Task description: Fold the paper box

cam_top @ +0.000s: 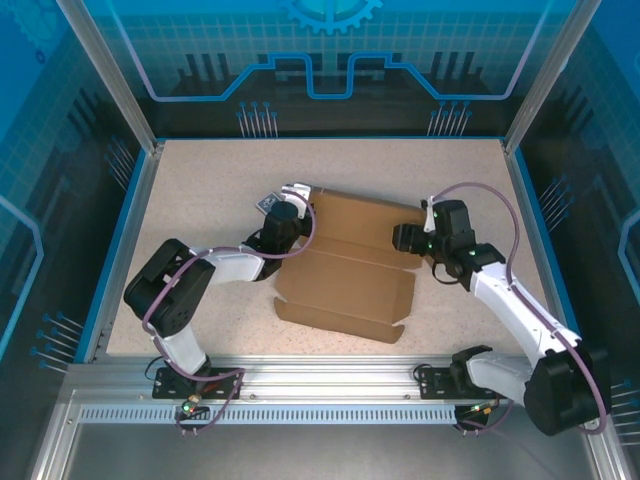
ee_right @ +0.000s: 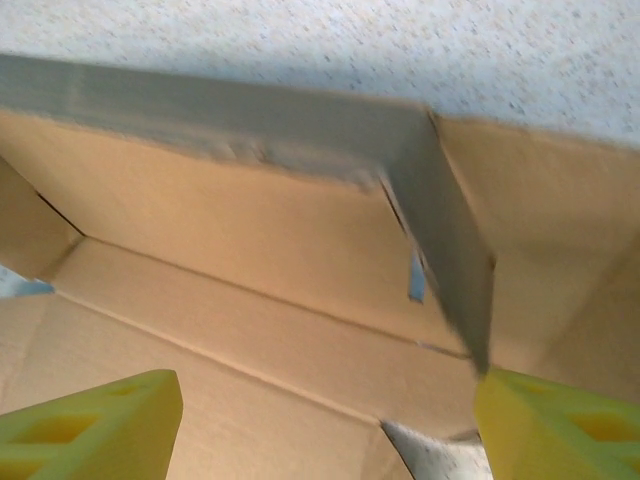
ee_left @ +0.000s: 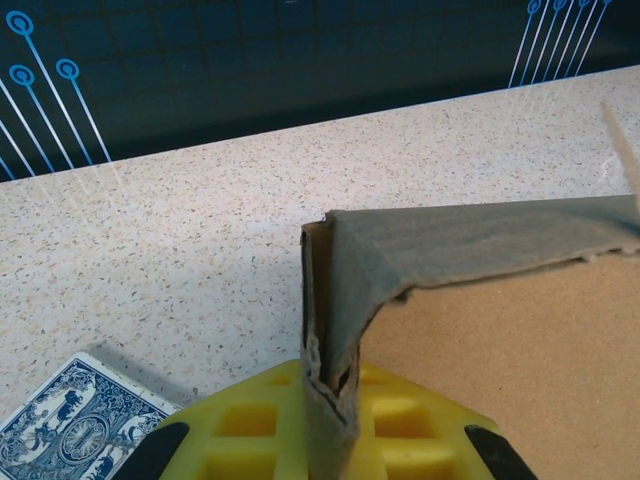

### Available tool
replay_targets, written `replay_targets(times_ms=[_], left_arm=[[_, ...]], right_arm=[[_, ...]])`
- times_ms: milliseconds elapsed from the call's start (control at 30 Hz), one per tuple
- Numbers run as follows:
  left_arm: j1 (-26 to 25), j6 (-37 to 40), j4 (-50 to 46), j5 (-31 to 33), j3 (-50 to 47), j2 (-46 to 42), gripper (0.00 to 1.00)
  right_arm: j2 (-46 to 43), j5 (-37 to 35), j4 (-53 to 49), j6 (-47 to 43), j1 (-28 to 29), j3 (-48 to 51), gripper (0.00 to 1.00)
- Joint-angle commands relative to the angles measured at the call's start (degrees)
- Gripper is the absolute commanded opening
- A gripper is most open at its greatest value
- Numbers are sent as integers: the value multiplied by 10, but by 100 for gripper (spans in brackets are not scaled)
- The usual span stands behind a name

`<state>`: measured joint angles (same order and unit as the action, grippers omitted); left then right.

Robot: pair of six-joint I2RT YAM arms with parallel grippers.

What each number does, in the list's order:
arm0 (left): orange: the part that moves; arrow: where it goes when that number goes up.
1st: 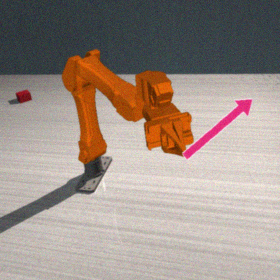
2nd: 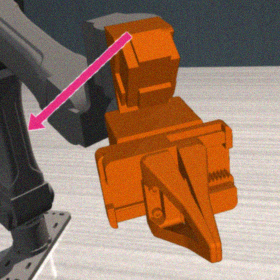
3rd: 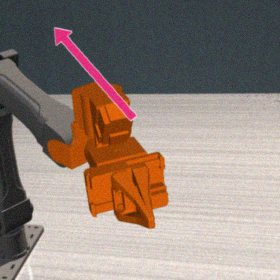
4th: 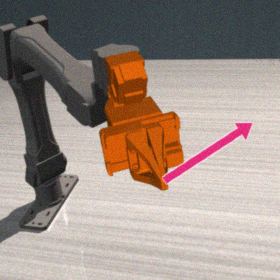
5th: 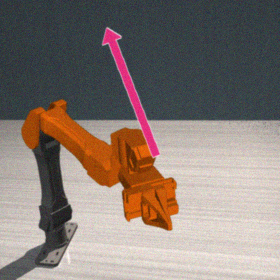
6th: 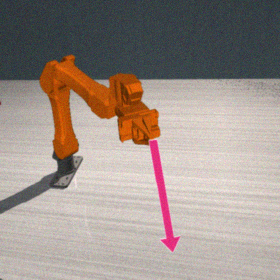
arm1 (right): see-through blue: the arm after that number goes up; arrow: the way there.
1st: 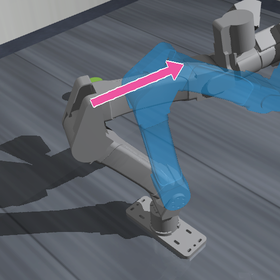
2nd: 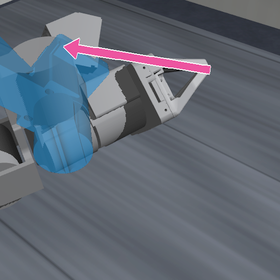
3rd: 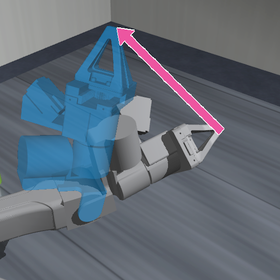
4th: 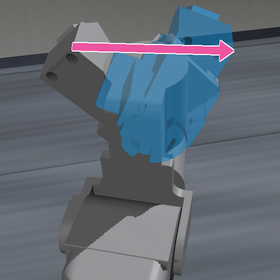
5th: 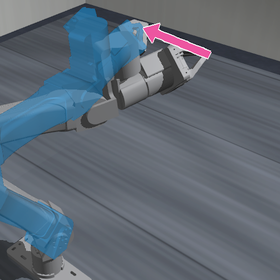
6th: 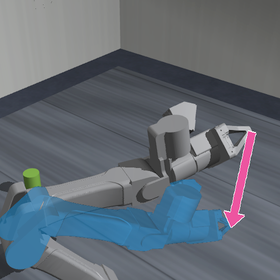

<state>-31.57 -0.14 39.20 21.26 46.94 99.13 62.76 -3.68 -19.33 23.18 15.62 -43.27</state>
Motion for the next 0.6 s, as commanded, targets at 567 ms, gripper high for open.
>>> replay_targets(times_ms=[567], left_arm=[[-3, -19, 16, 9, -2, -26, 0]], right_arm=[[48, -37, 138, 112, -1, 143, 80]])
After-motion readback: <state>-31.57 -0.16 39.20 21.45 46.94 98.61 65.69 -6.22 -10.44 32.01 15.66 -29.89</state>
